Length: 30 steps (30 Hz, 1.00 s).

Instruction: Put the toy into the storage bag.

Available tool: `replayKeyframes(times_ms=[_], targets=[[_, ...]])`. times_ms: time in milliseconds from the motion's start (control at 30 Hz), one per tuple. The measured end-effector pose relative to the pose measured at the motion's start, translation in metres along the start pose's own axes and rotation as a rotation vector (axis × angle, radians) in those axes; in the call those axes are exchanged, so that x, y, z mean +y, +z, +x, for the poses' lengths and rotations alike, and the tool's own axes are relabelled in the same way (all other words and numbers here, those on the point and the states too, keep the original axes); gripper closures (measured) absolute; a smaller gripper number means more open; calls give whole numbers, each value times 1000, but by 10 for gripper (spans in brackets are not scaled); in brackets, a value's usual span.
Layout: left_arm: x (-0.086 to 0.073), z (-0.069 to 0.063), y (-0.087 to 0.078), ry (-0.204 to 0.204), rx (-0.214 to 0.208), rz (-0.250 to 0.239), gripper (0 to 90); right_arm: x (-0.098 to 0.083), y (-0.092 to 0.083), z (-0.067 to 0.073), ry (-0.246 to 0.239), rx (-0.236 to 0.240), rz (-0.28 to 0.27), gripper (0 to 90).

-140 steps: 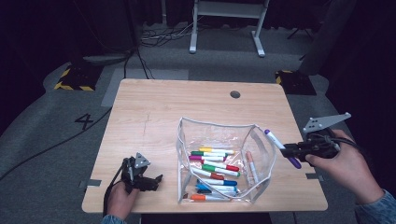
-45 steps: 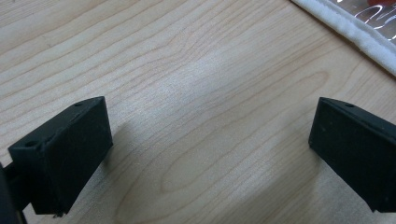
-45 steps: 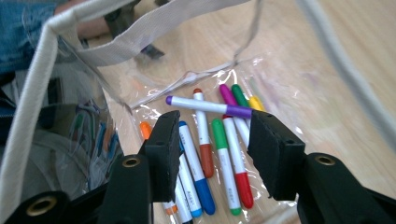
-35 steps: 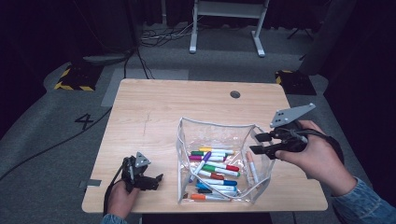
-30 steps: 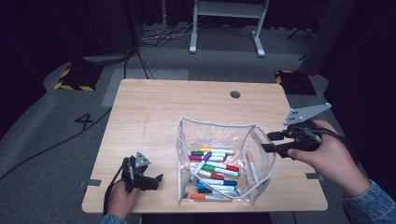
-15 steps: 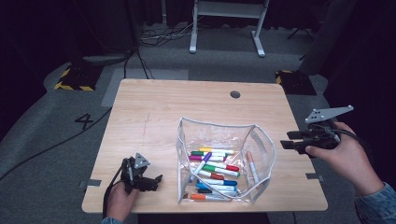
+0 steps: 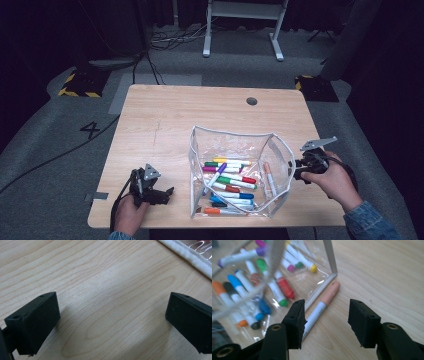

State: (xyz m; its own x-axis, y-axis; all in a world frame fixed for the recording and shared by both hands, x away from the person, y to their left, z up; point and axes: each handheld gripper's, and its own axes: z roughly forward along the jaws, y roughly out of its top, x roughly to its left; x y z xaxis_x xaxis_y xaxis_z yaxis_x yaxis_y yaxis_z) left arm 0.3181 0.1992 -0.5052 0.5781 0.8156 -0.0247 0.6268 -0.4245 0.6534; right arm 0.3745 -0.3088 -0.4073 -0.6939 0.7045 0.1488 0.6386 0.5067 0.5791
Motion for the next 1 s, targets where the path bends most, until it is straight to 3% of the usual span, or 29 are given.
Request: replayKeyframes(times_ms=[233,500,600,800,867,1000], targets=[[0,0,0,1,2,-2,0,-17,42,-3,15,17,39,475],[0,0,0,0,2,-2,0,-22,63,0,6,16,49,496],[0,0,0,-2,2,-3,0,-23,67,-1,-14,-4,66,555],[0,0,0,-5,1,-2,0,-26,64,-5,-33,-87,82,751],[0,0,0,-3,2,-3,0,-28,63,-6,-35,-114,82,763],[0,0,0,-2,2,-3,0,-29,59,-7,-7,-108,103,769]])
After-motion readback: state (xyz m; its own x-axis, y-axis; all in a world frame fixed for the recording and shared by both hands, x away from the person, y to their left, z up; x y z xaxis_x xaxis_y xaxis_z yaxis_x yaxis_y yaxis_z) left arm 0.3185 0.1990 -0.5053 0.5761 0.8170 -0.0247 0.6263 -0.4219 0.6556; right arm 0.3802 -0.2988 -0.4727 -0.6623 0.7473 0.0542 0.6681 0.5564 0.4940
